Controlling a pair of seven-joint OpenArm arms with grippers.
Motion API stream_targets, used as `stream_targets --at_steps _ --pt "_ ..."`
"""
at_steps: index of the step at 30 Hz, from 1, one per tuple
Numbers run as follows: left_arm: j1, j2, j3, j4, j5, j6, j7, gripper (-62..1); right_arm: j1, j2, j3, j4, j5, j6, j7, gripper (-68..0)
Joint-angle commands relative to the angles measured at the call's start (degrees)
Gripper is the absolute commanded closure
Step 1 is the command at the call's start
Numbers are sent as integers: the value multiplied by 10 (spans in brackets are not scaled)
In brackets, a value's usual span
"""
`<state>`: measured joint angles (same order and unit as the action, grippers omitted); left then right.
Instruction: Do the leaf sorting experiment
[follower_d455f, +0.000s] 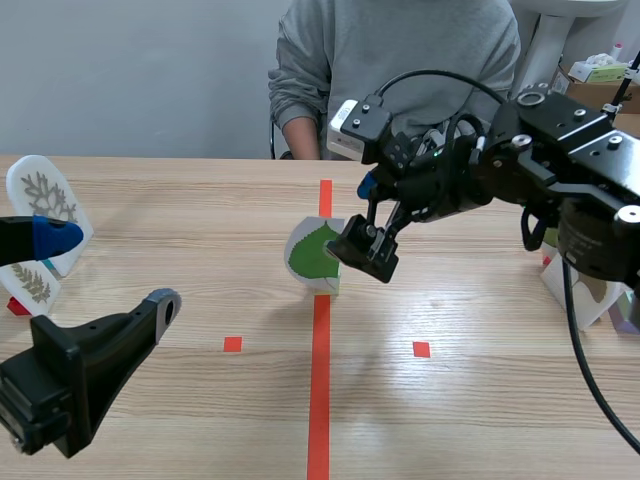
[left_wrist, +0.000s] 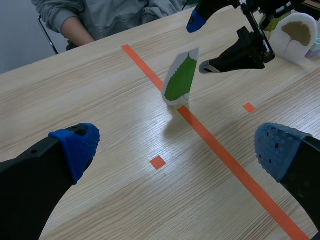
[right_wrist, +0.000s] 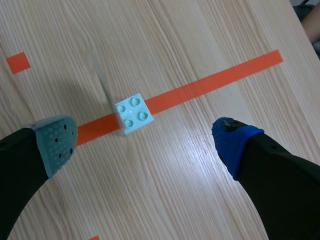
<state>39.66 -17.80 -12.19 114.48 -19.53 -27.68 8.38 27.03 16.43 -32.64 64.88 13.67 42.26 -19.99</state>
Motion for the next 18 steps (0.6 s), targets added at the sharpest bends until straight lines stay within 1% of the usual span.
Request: stream_targets --at_steps 1,4,7,10,15,16,18 --pt "3 0 -3 7 -4 -1 -8 -623 8 -6 -5 -11 -8 5 17 -547" --pt "3 0 -3 7 -4 -1 -8 -623 8 -23 -9 -42 -40 5 50 -547" --pt "3 0 -3 7 -4 -1 -8 -623 8 -38 -9 -65 -62 5 77 -547" --pt "3 0 -3 7 -4 -1 -8 -623 8 -49 -9 -78 -75 5 101 -547" --pt "3 0 -3 7 -4 -1 -8 -623 8 -60 -9 -97 -85 5 122 -546" --pt "3 0 -3 7 -4 -1 -8 -623 8 -62 -9 -101 -85 5 126 -536" --pt "3 0 -3 7 -4 -1 -8 -623 7 -63 -9 -104 -85 4 131 -479"
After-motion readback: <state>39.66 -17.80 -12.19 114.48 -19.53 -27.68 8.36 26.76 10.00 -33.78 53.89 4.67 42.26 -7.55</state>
